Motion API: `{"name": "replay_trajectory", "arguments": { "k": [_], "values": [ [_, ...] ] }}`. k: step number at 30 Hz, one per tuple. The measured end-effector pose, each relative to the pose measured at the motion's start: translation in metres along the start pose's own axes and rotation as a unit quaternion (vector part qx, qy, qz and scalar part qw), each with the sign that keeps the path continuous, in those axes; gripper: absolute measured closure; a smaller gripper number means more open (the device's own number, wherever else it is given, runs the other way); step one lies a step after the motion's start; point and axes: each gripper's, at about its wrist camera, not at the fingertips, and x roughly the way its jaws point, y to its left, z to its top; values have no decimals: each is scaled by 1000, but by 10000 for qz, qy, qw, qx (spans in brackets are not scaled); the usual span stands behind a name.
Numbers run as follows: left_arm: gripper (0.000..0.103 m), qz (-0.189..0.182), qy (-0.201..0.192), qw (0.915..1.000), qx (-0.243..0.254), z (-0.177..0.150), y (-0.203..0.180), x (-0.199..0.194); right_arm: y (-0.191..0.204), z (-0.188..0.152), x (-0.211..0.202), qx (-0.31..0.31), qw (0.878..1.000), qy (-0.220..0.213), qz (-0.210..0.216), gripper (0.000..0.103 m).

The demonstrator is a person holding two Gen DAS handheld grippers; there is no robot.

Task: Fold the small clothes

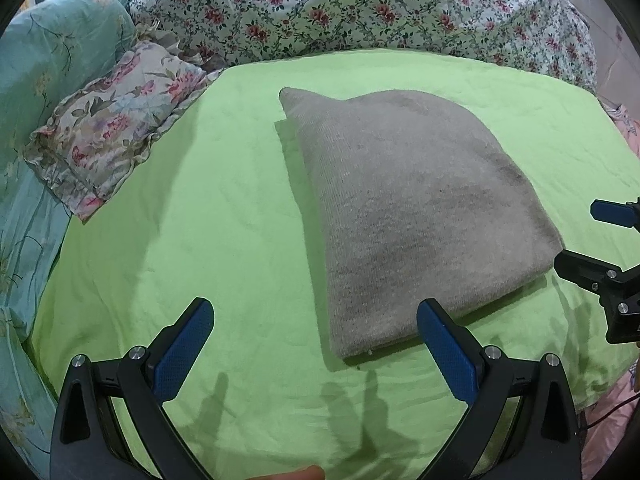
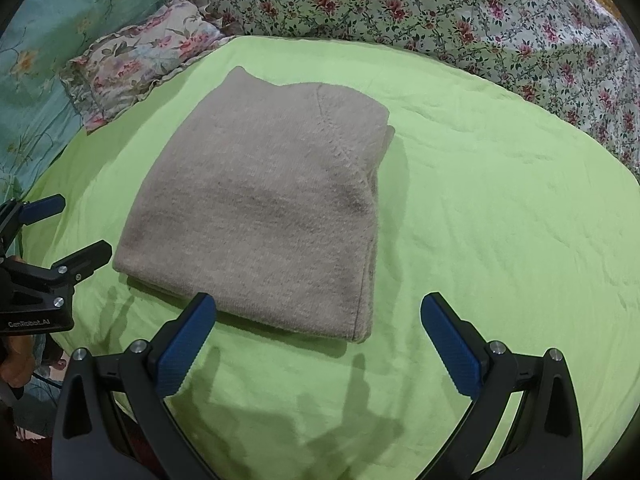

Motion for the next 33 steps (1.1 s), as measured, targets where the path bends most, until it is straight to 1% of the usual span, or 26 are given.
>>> {"name": "replay_trajectory", "arguments": {
  "k": [6,22,33],
  "values": [
    [1,87,-66,9999,-49,5,1,-2,-3,3,-1,84,10000,-11,18,1],
    [1,11,-164,9997,-176,15,4,-1,0,14,-4,168,9997,-110,148,1],
    [1,-4,-174,9997,-157,17,0,1,-1,22,-3,233,9994,-159,198,1]
  ]
}}
